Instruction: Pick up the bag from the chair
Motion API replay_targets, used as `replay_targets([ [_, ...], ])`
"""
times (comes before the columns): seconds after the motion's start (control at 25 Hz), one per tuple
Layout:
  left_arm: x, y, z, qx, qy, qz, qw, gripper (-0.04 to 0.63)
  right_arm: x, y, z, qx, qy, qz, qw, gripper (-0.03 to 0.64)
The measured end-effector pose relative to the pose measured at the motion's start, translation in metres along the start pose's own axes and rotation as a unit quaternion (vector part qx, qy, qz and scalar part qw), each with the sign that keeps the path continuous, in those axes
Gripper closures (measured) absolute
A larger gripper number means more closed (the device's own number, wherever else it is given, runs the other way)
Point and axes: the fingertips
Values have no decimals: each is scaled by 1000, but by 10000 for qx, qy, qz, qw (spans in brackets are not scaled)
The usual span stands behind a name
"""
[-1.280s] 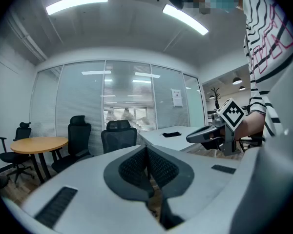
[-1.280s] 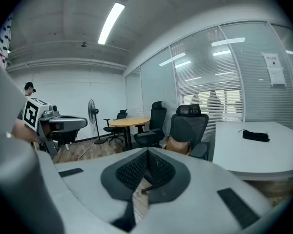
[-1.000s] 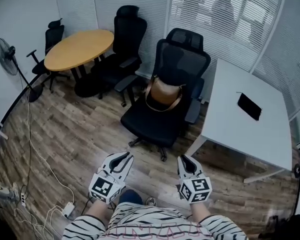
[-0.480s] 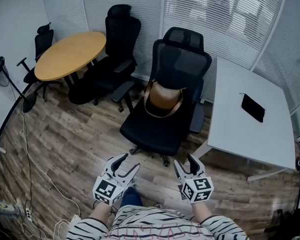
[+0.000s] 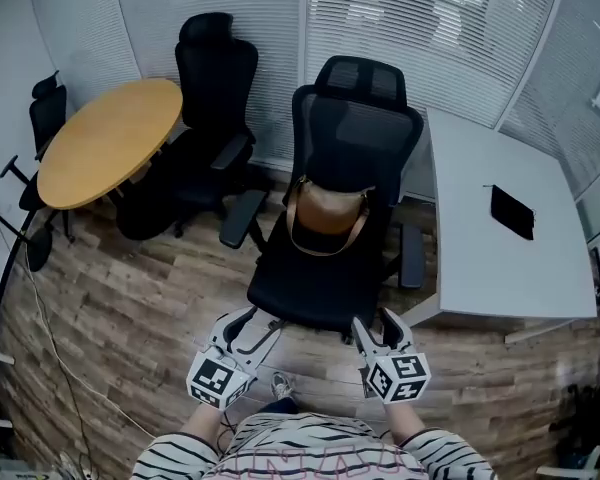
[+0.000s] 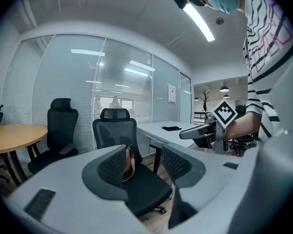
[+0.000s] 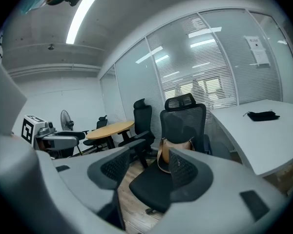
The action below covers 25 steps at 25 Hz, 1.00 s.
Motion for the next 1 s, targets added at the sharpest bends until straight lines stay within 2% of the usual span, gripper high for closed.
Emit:
replay_targets([
  [0.24, -6, -26, -47, -430, -75, -35, 9990, 385, 2, -39, -6, -444, -292, 108, 9985, 364],
  [0.48, -11, -58, -71, -700, -26, -73, 9975, 385, 3, -62, 6, -716, -474, 106, 9963, 364],
  [0.84, -28, -113, -105, -669, 50, -260, 9974, 387, 5, -114, 51, -823, -573, 0, 9950, 364],
  [1.0, -30, -150, -123, -584, 214, -354, 9974, 387, 12, -148, 80, -844, -587, -108, 9946, 365],
])
Point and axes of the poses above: the fingertips, and each gripper's own axes: y backward along the fingers, z to its right, x out of its top, and after that the axes turned 5 degrees about x, right-handed
